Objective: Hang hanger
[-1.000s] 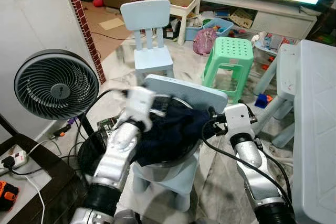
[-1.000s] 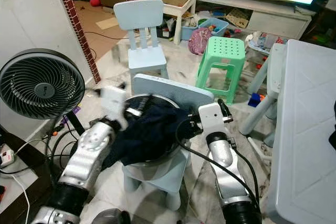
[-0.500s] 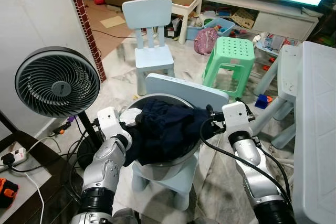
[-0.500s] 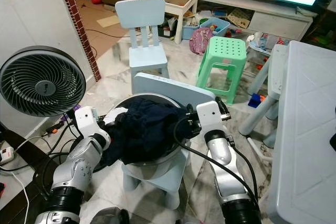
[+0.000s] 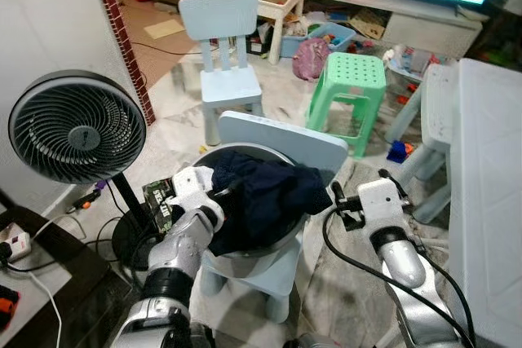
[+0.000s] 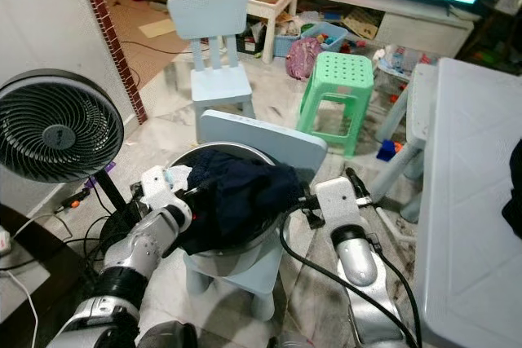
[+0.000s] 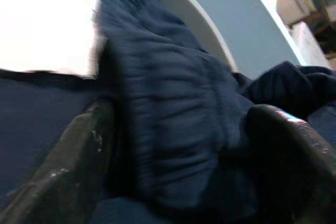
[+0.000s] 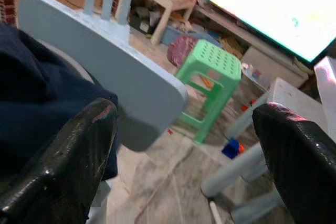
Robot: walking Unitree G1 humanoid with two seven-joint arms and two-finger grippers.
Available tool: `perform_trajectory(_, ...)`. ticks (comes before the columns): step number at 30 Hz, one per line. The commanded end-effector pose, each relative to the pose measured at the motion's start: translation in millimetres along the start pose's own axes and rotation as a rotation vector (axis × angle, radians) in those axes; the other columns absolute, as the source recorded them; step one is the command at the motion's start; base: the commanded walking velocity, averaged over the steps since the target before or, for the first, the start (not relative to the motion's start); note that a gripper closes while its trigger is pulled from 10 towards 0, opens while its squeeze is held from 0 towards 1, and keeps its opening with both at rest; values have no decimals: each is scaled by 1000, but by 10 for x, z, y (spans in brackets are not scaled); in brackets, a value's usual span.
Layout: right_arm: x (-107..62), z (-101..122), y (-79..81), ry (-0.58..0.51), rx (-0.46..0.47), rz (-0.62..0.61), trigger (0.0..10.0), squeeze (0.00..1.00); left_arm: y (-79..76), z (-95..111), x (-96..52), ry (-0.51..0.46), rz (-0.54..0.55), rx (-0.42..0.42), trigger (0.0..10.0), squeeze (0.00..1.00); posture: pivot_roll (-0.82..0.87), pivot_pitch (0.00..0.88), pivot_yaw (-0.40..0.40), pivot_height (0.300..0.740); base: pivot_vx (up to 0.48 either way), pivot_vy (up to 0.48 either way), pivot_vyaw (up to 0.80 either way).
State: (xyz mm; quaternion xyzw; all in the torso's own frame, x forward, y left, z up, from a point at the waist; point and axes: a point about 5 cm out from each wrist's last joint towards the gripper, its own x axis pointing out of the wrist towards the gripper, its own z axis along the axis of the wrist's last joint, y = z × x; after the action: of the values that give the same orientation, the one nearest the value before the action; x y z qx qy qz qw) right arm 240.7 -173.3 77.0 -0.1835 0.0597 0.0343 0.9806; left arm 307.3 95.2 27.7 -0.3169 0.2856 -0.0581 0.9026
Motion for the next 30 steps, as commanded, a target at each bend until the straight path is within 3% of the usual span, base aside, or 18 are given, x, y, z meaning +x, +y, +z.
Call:
perform_trajectory(1,-3,66,-14,-22,-4,-2,10000,0,-4,-13,14,6,-15,-12,0,0,-137,73,-5,740,0,0,0)
perform_trajectory(6,-41,69,-18,-17,-12,1,10000,0,-53,-79,56,39,-37,31,0,0,-153,83,-1,740,0,0,0)
perform_trajectory(16,-23,118,-32,-9,-9,-4,10000,0,-35,-43,98,16,-39,48,0,0,-144,72,2,740,0,0,0)
perform_trajectory(27,50,141,-36,-16,2,-2,10000,0,-20,98,113,-42,-28,181,0,0,-133,41,1,740,0,0,0)
perform_trajectory(30,77,153,-27,-20,5,-1,10000,0,-14,153,113,-66,-24,276,0,0,-123,31,2,740,0,0,0)
